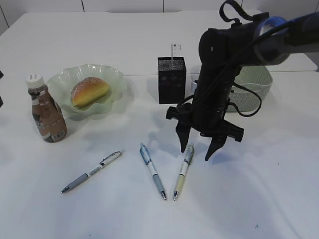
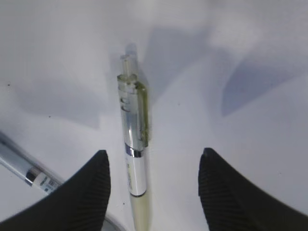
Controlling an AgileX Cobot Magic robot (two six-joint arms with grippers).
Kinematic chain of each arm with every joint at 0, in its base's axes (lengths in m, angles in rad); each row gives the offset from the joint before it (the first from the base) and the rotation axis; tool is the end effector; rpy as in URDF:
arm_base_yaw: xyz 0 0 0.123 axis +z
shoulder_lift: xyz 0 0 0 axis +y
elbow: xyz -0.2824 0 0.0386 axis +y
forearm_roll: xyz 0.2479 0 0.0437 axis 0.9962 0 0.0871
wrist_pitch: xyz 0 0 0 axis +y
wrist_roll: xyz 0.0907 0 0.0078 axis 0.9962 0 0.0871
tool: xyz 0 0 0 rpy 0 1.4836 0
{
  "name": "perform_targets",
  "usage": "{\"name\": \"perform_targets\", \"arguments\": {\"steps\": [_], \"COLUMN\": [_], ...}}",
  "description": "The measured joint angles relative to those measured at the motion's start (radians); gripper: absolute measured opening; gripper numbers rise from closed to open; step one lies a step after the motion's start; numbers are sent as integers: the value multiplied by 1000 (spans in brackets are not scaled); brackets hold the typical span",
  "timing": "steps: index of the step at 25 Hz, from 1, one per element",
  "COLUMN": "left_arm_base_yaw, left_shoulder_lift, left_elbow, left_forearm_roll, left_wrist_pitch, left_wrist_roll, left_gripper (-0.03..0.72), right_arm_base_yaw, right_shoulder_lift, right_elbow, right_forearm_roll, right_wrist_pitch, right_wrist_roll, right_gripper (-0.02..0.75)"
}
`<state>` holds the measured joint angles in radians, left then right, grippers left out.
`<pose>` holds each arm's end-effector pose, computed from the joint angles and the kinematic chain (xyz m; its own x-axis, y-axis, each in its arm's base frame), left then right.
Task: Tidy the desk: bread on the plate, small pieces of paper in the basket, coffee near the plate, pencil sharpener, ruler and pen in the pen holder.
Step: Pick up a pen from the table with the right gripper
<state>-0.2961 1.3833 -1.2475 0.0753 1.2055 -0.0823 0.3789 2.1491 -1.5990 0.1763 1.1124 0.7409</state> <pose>0.2554 -0.0712 0.3311 -0.9222 0.2236 -0.3155 0.2194 0.9744 0.0494 0.3857 0.1690 0.1561 -0.9013 0.4180 0.1138 0.4295 0.8965 0.1086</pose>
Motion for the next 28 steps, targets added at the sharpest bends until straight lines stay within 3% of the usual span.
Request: {"name": "perform_targets", "arguments": {"steps": [28], "left_arm_base_yaw": [0], "left_shoulder_lift": [0], "left_elbow": [0], "left_forearm_roll": [22], "left_wrist_pitch": [0], "left_wrist_roll": [0], "left_gripper": [321], "right_arm_base_yaw": [32], "right_shoulder_lift": [66], "right_elbow": [0], "right_forearm_roll": [8], "right_wrist_pitch": [-87], "right_wrist_roll": [-9], "right_gripper": [460]}}
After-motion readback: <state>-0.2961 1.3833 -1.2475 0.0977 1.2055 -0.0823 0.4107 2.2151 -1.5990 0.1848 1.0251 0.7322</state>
